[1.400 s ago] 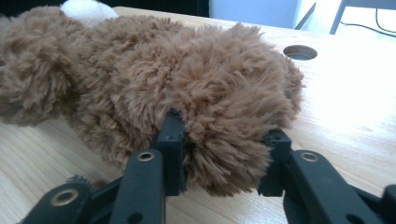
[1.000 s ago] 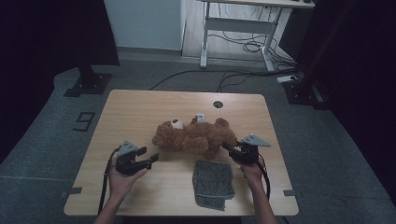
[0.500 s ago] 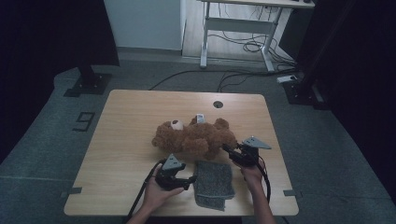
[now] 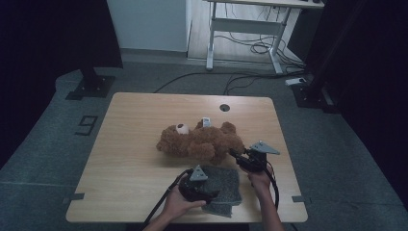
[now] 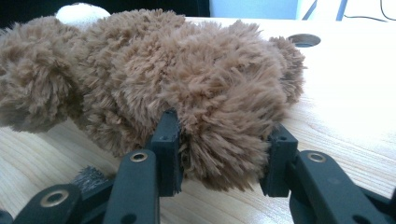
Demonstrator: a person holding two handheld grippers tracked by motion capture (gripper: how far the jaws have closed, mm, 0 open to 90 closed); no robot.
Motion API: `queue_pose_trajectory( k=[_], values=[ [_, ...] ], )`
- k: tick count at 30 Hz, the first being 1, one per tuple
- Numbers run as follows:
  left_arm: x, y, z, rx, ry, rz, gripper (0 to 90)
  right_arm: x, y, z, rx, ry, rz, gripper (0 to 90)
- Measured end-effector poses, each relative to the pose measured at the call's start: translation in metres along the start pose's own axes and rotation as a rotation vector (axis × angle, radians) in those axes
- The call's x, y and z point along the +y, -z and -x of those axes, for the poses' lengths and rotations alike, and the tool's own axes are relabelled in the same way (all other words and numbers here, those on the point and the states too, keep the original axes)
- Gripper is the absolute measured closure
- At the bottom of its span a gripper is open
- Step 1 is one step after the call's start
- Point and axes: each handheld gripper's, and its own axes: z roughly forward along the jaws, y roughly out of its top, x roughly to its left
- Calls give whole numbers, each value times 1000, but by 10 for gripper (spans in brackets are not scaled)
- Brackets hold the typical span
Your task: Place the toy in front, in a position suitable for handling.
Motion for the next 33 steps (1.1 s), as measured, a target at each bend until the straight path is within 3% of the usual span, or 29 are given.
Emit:
queue_pose_trajectory(
  k=[4, 16, 20, 24, 29, 33],
  values=[
    [-2, -6, 4, 0, -2, -17, 218, -1, 0, 1, -1, -5, -1, 574],
    [-8, -16, 10, 29, -24, -51, 206, -1, 0, 1, 0, -11, 1, 569],
    [-11, -18, 14, 74, -70, -50, 229, -1, 0, 1, -1, -15, 2, 568],
    [-12, -18, 16, 101, -88, -56, 261, -2, 0, 1, -2, -17, 2, 567],
    [-13, -17, 17, 120, -91, -54, 306, -2, 0, 1, -2, -17, 3, 567],
    [-14, -14, 14, 132, -85, -42, 425, -2, 0, 1, -2, -15, 3, 567]
  ],
)
